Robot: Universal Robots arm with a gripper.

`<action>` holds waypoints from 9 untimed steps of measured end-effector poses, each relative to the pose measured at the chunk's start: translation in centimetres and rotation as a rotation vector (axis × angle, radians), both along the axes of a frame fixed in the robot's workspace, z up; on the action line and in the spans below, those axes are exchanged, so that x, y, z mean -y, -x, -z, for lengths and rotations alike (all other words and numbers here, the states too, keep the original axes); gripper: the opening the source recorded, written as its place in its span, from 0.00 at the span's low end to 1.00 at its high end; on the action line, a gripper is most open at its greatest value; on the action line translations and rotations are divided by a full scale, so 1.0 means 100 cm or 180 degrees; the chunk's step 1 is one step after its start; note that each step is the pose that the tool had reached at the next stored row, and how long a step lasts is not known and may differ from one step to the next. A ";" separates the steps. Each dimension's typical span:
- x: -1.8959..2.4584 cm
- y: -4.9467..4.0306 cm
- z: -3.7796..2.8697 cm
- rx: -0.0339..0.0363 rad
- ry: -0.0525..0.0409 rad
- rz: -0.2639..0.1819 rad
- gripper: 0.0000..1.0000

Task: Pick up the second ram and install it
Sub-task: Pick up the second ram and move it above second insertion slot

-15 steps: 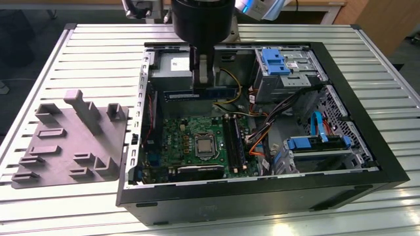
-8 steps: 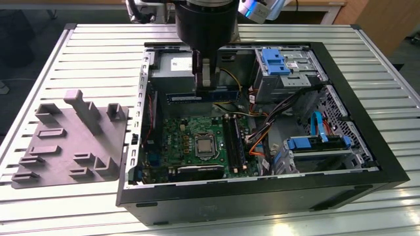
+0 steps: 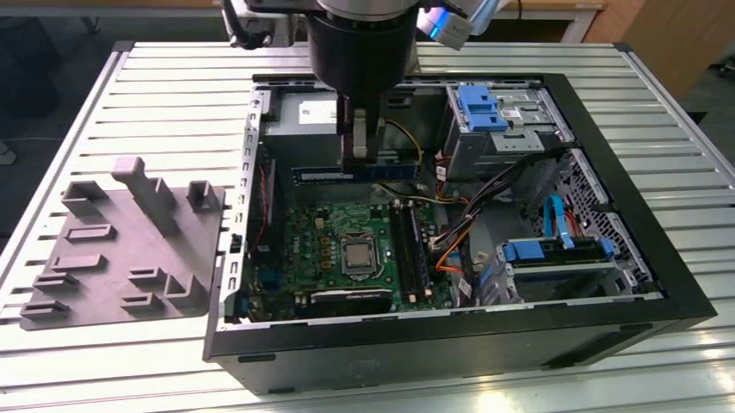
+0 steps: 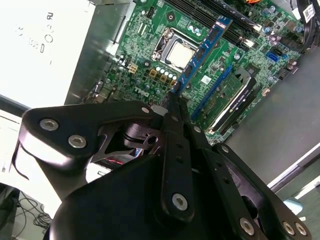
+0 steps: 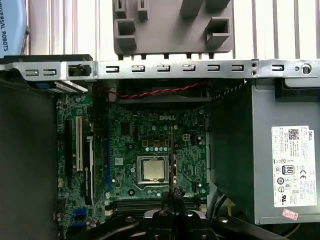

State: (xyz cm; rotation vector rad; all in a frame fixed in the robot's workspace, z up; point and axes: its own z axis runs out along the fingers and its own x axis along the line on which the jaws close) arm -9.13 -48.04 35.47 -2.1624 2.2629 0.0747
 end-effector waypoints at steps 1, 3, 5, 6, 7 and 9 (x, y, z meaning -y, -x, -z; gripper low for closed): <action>0.0001 -0.0001 0.0007 0.0000 0.0000 0.0010 0.11; 0.0002 -0.0013 0.0023 0.0000 0.0001 0.0025 0.11; 0.0002 -0.0039 0.0050 0.0000 0.0001 0.0030 0.11; 0.0002 -0.0053 0.0063 0.0000 0.0001 0.0030 0.11; 0.0002 -0.0065 0.0078 0.0000 0.0001 0.0031 0.11; 0.0002 -0.0081 0.0100 0.0000 0.0004 0.0034 0.11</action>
